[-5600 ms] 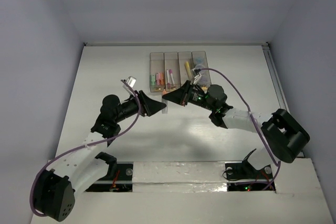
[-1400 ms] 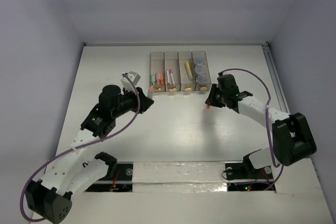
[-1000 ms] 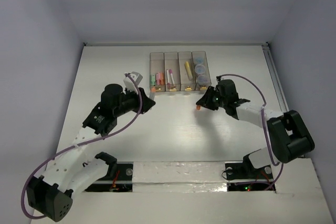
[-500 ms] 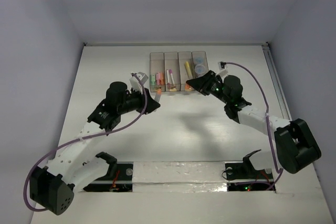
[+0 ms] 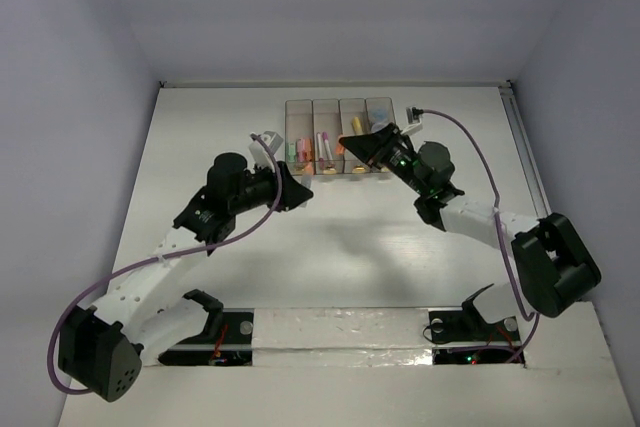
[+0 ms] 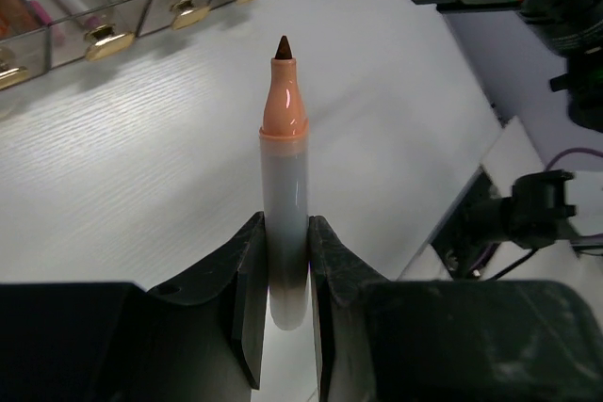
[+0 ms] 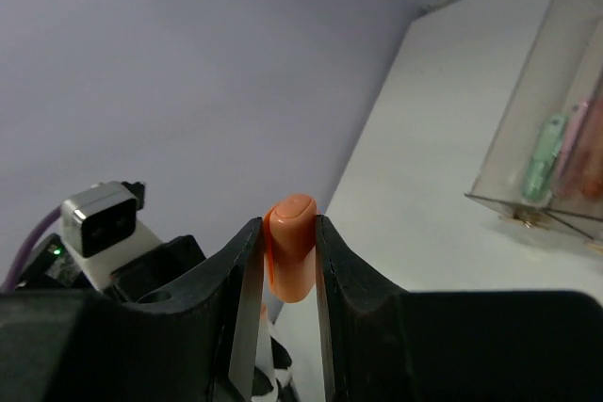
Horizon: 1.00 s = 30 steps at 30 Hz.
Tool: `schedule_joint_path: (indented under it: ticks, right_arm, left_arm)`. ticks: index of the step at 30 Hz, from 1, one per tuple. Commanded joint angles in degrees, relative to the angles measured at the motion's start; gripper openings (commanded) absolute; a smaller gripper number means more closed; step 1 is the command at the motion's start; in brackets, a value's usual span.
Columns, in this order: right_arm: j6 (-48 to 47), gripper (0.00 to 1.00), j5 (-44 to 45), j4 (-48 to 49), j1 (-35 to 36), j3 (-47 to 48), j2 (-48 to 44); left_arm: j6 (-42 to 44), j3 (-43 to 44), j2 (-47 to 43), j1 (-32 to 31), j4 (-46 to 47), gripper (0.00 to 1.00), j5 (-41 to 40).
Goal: Sort the stationery into containers
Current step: Close the pen cap on the pen.
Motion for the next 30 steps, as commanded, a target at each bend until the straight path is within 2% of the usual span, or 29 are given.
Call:
schedule_joint_path:
  ticks: [1,4,5,6,9,18,23,30]
  right_arm:
    - [1.59,0.01,1.29,11.04,0.7,-0.46,-0.34]
    - [4.58,0.01,-1.69,22.73,0.7,-1.43,3.53]
    - [6.85,0.02,-2.23,25.64,0.7,-1.87,4.42]
    - [7.92,0.02,-2.58,31.15,0.7,-2.14,5.29]
    - [10.21,0.03,-3.11,38.03,0.7,-2.84,6.71]
    - [15.39,0.04,-5.05,47.88,0.7,-1.88,8.81]
    - [20.23,0.04,-5.84,50.45,0.7,-0.39,11.37]
    - [21.55,0.04,-6.37,50.45,0.7,1.29,9.96]
  left_arm:
    - [-6.07,0.0,-0.97,-0.27,8.53,0.0,7.04]
    - [-13.99,-4.22,-0.09,-0.27,23.02,0.0,15.76]
    - [-20.37,-6.75,0.0,-0.27,27.59,0.0,17.1]
    - [-23.66,-7.91,0.09,-0.27,36.94,0.0,18.25]
    - [-33.4,-10.64,0.09,-0.27,50.26,0.0,20.8]
    - [-44.07,-12.67,-1.14,-0.27,62.87,0.0,22.04]
    - [-45.48,-13.98,-1.15,-0.27,63.14,0.0,21.6]
    - [-45.31,-15.31,0.35,-0.27,63.75,0.0,21.42]
